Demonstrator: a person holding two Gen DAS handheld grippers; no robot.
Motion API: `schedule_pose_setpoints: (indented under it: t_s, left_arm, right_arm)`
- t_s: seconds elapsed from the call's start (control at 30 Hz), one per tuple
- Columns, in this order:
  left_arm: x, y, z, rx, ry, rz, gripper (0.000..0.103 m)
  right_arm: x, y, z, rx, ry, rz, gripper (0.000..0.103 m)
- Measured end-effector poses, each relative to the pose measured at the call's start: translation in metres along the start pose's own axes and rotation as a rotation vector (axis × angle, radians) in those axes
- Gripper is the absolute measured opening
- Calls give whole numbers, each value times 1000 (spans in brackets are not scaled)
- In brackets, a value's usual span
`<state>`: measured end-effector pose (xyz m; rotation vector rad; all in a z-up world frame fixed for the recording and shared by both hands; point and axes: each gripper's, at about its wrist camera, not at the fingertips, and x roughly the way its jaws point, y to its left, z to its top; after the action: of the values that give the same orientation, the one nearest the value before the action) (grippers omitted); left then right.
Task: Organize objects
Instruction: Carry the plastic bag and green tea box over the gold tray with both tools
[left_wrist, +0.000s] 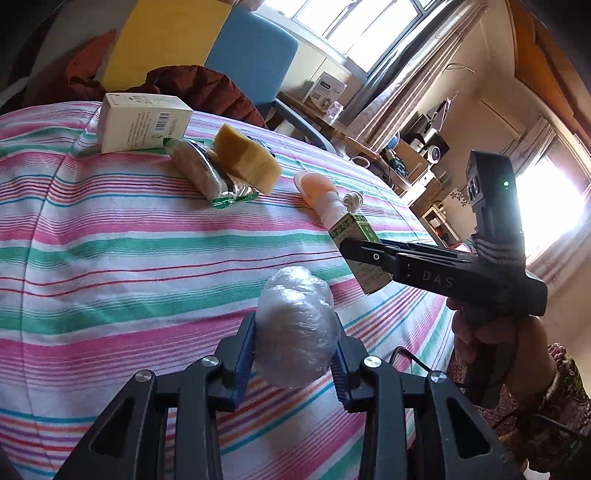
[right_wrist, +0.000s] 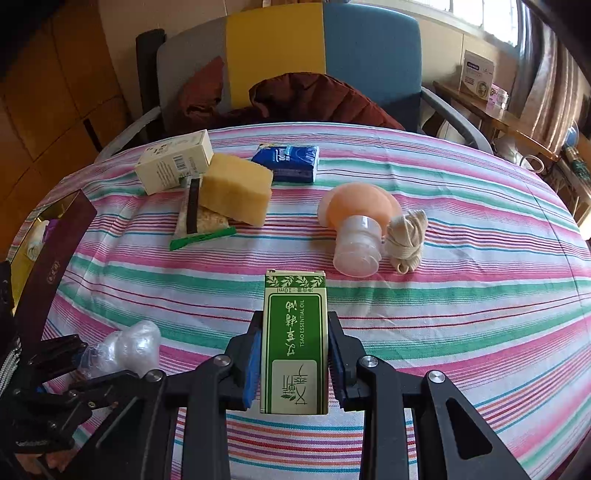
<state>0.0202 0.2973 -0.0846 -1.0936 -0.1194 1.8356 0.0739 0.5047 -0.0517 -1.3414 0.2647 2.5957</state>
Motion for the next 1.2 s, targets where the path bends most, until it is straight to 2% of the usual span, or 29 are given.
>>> schedule_pose_setpoints:
  t_s: [0.17, 0.43, 0.6, 0.77, 0.93, 1.2]
  left_arm:
    - [-25, -4, -2, 34, -29, 11, 36]
    - [-79, 8, -6, 4, -105, 22, 36]
    - [-116, 31, -6, -47, -160, 51, 36]
    - [-149, 65, -6, -128, -220, 93, 36]
    - [-180, 101, -10, -206, -272, 161, 36]
    - [-231, 171, -7, -332, -336, 392, 37]
  right_arm:
    - [3, 6, -1, -18, 2, 21, 31]
    - [1, 23, -4, -53, -26, 57, 31]
    - [-1, 38, -9, -77, -27, 62, 31]
    - [-3, 55, -10, -51, -20, 121, 31]
    - [-4, 81, -7, -52, -13, 171, 31]
    - [-21, 150, 5, -126, -44, 281, 31]
